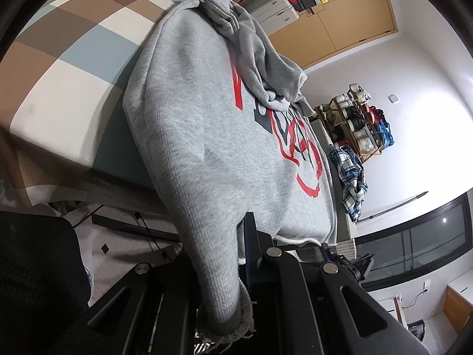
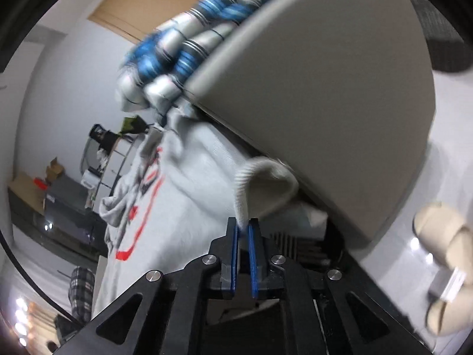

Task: Fold large clothes

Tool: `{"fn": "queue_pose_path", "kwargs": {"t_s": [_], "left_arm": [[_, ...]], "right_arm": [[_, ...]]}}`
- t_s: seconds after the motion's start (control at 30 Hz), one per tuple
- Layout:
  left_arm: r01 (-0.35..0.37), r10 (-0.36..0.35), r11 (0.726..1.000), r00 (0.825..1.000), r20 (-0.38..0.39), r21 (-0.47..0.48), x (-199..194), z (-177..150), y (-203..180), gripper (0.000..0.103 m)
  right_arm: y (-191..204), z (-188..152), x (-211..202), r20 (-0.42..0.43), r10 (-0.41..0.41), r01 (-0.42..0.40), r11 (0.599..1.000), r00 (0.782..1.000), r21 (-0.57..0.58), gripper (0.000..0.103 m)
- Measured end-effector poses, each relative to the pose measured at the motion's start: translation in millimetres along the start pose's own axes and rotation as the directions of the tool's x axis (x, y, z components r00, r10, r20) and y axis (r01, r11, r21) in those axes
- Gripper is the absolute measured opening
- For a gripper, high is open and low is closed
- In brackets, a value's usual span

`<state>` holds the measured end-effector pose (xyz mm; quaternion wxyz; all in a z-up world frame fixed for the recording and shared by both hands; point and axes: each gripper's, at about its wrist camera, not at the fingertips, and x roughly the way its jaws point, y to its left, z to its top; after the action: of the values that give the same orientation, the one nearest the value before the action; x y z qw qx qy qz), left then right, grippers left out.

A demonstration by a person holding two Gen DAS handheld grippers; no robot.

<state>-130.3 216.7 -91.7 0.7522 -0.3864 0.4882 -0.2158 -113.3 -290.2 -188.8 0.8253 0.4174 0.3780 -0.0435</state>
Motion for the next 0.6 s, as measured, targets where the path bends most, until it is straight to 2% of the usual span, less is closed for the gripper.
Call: {"fn": "queue_pose_path", "kwargs": {"t_s": [0.03, 0.07, 0.1, 0.13, 0.2, 0.33, 0.5, 0.53, 0.6], "left_arm": [[-0.002, 0.002, 1.0, 1.0, -0.002, 0.0, 0, 0, 0, 0.003], [-0.005, 0.005, 1.0, 1.0, -0.005, 0.001, 1, 0, 0, 0.003], [-0.007, 0.007, 1.0, 1.0, -0.006, 0.001, 1, 0, 0, 0.003], [-0.009, 0.009, 1.0, 1.0, -0.007, 0.002, 2, 0, -1, 0.003], [-0.014, 0.014, 1.0, 1.0, -0.013, 0.005, 3, 0, -1, 0.003], [-0.026, 0.026, 1.0, 0.999, -0.02, 0.007, 5, -1, -1, 0.003], [-0.042, 0.042, 0.999, 0.999, -0.022, 0.013, 5, -1, 0, 0.004], [-0.048, 0.049, 0.999, 0.999, -0.023, 0.014, 6, -1, 0, 0.007], [-0.055, 0.055, 0.998, 0.998, -0.026, 0.014, 8, -1, -1, 0.008]], "right_arm": [[-9, -3, 1, -0.006, 0.042, -0.042, 0.998, 0.999, 0.052, 0.037], [-15, -3, 0, -0.002, 0.083, -0.083, 0.993, 0.997, 0.088, 0.072], [-22, -5, -2, 0.016, 0.126, -0.127, 0.984, 0.992, 0.126, 0.089], [-31, -7, -7, 0.062, 0.174, -0.182, 0.969, 0.983, 0.17, 0.089], [-41, -4, -8, 0.099, 0.193, -0.211, 0.952, 0.976, 0.223, 0.091], [-50, 4, 13, 0.074, 0.259, -0.27, 0.915, 0.963, 0.301, 0.091], [-47, 14, 35, 0.081, 0.261, -0.273, 0.912, 0.962, 0.307, 0.091], [-46, 14, 38, 0.085, 0.263, -0.276, 0.911, 0.961, 0.308, 0.091], [-39, 15, 39, 0.091, 0.242, -0.258, 0.927, 0.966, 0.273, 0.087]]}}
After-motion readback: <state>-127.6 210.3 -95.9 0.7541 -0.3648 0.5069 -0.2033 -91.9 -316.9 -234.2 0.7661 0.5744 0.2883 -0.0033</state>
